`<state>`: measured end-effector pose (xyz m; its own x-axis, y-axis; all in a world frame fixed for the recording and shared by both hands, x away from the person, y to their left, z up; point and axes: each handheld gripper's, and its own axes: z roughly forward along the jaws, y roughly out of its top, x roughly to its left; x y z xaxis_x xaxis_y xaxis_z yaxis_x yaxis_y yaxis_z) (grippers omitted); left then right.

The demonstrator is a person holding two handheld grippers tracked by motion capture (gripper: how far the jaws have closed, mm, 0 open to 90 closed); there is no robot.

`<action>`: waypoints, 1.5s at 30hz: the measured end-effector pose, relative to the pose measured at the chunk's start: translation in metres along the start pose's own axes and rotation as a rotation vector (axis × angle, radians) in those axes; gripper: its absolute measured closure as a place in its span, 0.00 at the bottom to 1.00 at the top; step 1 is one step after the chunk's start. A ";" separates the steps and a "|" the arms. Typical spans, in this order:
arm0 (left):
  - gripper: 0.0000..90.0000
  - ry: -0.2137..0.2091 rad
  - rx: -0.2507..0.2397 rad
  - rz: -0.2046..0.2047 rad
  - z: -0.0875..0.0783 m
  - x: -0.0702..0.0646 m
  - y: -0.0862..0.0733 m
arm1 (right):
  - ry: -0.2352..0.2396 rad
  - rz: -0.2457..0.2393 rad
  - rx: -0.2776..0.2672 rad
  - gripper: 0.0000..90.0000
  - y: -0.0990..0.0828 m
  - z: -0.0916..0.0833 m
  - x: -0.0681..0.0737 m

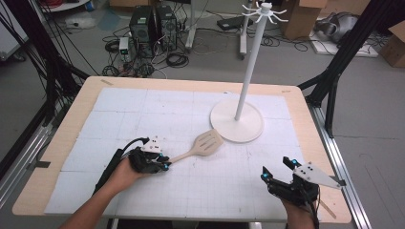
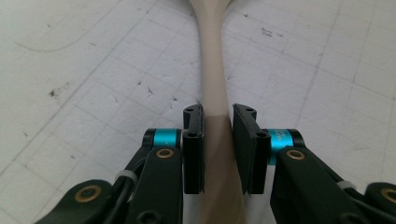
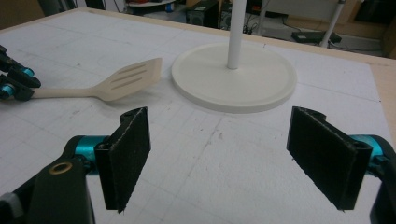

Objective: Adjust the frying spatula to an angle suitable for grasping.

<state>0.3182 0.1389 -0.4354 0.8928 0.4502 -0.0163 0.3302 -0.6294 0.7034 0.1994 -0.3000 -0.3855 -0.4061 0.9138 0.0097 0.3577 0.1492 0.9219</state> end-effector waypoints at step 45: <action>0.39 -0.050 -0.138 -0.011 -0.013 -0.018 0.011 | 0.223 -0.055 0.016 0.20 0.006 0.016 0.011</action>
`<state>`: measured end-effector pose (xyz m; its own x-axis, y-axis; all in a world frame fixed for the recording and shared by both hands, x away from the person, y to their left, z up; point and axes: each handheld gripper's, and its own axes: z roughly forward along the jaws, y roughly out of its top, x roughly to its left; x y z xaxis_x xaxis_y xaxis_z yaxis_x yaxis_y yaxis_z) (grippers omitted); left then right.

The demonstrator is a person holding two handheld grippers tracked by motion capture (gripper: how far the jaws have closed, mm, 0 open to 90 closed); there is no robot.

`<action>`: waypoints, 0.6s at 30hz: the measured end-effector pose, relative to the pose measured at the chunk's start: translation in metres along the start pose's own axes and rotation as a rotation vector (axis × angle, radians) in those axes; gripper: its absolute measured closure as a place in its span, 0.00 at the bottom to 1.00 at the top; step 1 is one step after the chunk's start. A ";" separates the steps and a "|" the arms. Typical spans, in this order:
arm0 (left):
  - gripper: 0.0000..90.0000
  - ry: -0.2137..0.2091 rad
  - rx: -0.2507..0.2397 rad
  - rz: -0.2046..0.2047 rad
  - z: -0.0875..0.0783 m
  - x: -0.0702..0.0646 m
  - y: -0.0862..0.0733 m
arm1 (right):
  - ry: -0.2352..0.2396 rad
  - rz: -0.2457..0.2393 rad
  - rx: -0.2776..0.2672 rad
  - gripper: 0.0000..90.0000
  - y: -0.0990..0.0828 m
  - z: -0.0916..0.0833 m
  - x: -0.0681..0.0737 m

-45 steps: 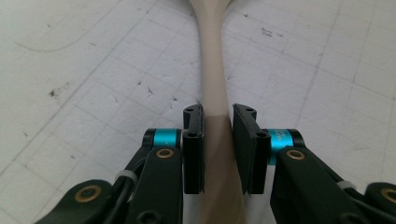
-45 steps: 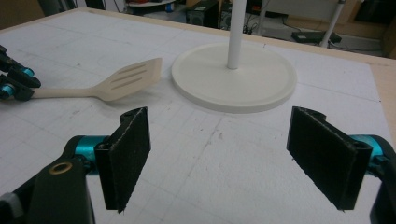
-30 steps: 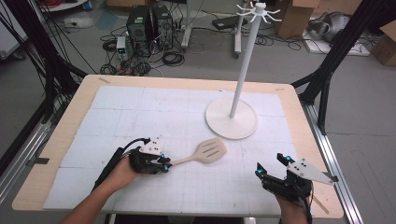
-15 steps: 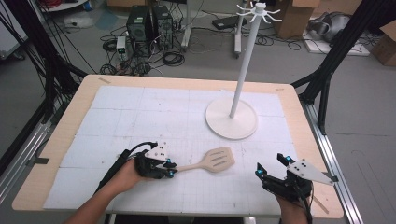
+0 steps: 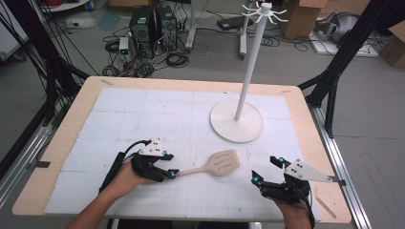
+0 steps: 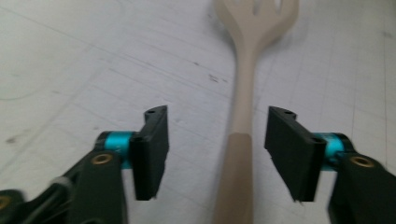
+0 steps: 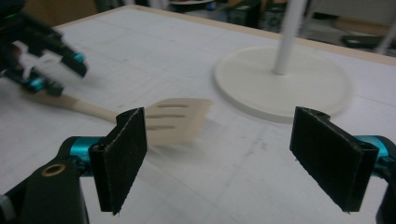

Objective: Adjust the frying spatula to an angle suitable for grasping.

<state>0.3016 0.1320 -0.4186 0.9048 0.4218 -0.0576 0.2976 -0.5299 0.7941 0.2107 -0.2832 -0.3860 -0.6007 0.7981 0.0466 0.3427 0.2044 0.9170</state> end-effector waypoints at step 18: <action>0.87 0.037 -0.084 -0.042 -0.065 -0.015 -0.055 | 0.041 -0.015 0.057 0.23 0.006 0.022 0.007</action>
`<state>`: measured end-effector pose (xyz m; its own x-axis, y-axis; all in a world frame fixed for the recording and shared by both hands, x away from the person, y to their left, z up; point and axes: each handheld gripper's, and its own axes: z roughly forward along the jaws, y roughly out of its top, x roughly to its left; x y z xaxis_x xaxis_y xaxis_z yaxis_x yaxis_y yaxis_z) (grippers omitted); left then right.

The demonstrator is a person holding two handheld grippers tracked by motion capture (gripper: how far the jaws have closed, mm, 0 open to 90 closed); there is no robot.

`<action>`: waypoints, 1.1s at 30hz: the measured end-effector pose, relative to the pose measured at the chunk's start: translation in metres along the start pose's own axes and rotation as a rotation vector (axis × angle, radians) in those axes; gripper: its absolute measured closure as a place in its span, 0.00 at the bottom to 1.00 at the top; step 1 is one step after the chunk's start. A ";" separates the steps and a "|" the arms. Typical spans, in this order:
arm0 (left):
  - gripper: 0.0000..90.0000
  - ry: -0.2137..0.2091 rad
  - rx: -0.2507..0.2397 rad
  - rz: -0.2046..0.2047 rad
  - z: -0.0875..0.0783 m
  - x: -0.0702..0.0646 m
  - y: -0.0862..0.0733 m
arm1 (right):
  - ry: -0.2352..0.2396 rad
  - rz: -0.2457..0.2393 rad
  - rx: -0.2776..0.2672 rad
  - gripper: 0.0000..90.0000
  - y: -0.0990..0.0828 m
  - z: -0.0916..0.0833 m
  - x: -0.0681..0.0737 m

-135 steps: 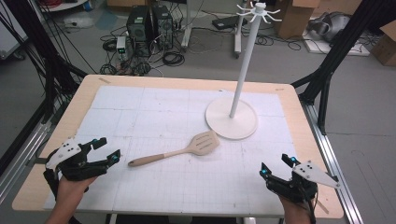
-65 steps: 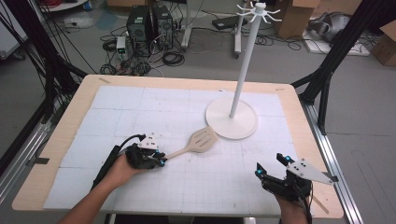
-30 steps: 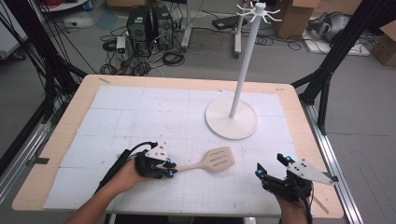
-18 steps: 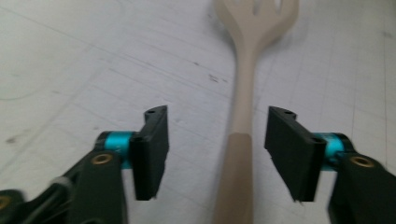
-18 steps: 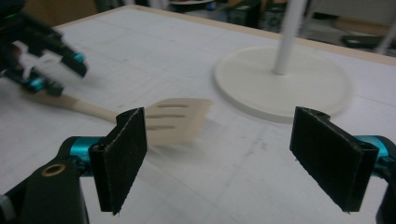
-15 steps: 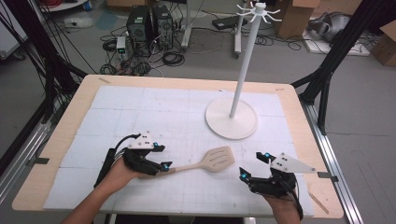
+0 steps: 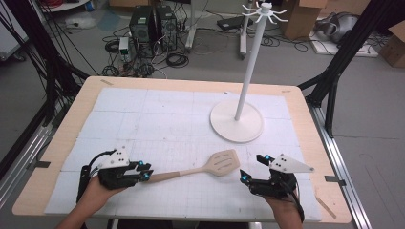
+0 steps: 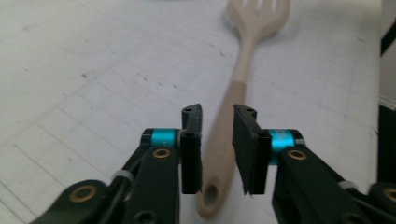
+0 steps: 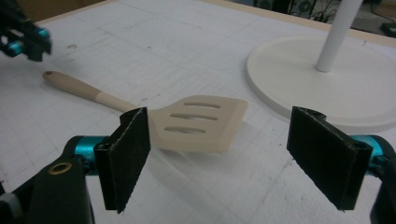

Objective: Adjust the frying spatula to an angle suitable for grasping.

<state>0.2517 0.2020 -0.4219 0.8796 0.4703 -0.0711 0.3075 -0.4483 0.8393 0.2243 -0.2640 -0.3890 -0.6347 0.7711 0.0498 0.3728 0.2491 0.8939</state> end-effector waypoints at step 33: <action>1.00 0.122 0.194 -0.056 0.012 -0.009 -0.011 | -0.037 0.014 -0.005 0.25 -0.003 -0.005 -0.001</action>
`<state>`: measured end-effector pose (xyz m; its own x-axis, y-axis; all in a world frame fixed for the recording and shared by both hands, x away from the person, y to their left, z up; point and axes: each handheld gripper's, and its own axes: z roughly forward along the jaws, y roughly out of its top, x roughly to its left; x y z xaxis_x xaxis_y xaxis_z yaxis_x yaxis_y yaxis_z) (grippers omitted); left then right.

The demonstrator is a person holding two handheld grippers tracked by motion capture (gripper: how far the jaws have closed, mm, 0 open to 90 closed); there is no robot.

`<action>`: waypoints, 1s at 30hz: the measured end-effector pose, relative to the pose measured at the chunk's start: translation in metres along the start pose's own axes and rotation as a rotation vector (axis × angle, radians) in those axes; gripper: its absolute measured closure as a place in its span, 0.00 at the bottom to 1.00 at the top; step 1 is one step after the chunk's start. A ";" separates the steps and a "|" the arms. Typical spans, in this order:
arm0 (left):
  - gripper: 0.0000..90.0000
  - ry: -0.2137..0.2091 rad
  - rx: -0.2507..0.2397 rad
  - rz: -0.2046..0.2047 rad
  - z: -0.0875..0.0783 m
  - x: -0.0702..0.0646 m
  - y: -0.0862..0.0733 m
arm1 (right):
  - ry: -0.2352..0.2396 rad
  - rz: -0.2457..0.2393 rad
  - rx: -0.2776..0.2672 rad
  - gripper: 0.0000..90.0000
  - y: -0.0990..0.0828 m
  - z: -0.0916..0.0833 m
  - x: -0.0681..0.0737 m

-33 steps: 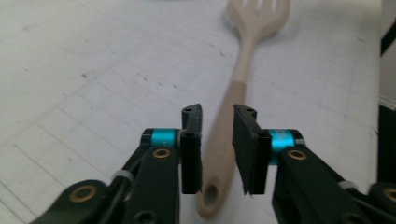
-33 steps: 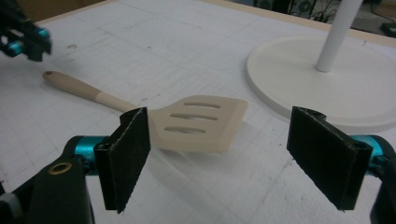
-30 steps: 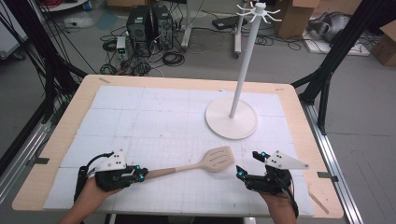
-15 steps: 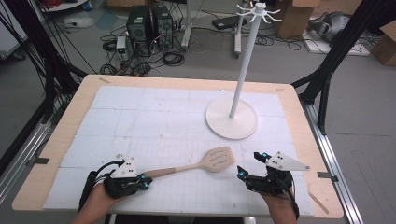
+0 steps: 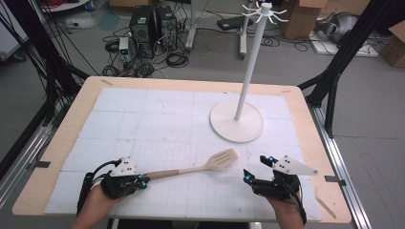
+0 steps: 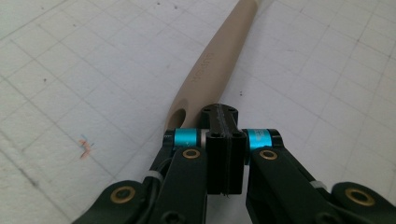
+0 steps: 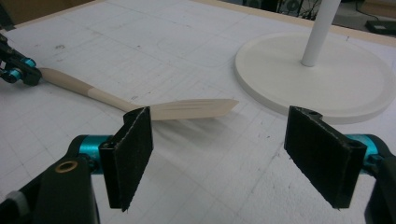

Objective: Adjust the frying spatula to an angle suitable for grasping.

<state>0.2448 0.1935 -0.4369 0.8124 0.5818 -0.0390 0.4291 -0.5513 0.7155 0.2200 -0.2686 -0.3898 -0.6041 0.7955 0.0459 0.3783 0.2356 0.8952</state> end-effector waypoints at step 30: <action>1.00 0.234 -0.035 -0.205 0.015 0.045 0.021 | -0.008 0.012 -0.005 0.25 0.001 -0.002 -0.001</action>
<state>0.2967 0.1993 -0.4339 0.5958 0.8027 -0.0259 0.5572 -0.3899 0.7332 0.2198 -0.2702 -0.3883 -0.5942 0.8026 0.0533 0.3817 0.2230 0.8970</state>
